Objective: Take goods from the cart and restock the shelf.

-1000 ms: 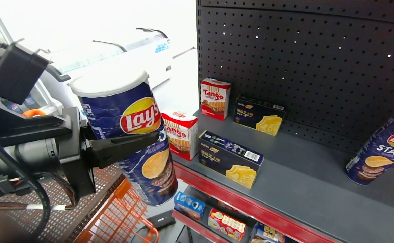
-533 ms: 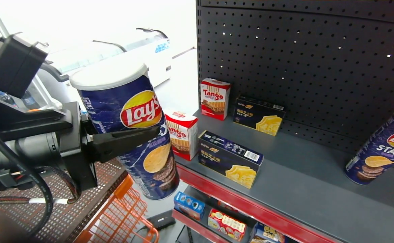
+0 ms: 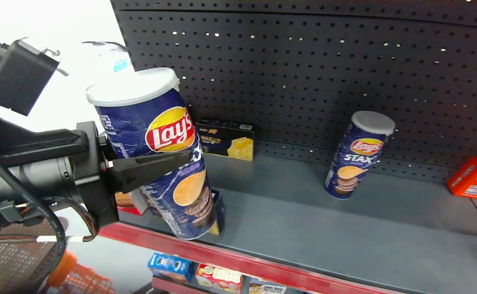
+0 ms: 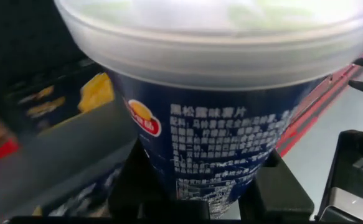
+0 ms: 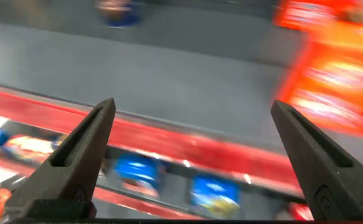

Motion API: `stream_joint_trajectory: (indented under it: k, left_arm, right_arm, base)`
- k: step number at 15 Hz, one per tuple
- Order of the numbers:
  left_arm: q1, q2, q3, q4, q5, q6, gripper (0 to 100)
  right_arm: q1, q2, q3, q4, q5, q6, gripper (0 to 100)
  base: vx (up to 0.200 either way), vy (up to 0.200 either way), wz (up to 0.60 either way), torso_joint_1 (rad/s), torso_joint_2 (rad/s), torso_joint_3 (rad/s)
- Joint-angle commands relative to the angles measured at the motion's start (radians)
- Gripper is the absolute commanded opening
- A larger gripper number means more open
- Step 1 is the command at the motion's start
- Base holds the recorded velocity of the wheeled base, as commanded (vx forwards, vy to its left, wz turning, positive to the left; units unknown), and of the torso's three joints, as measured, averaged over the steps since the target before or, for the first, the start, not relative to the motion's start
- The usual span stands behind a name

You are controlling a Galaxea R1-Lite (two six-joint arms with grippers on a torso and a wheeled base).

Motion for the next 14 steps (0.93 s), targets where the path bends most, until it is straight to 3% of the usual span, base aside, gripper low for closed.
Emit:
stream_joint_trajectory:
  k: [1,4,14]
  left_arm:
    - [0.0,0.002,-0.009,-0.001,0.0,-0.002,0]
    - [0.0,0.003,-0.009,0.0,0.0,-0.002,0]
    - [0.001,-0.004,-0.004,0.0,0.001,-0.005,0]
  right_arm:
    - [0.0,0.001,0.0,-0.001,0.0,0.0,100]
    - [0.0,0.001,0.0,-0.001,0.0,0.0,100]
    - [0.0,0.001,0.0,-0.001,0.0,0.002,100]
  base:
    - [0.0,0.0,-0.6,0.002,0.0,0.002]
    - [0.0,0.0,-0.6,-0.001,0.01,0.005]
    - [0.0,0.0,0.0,0.0,0.0,0.0]
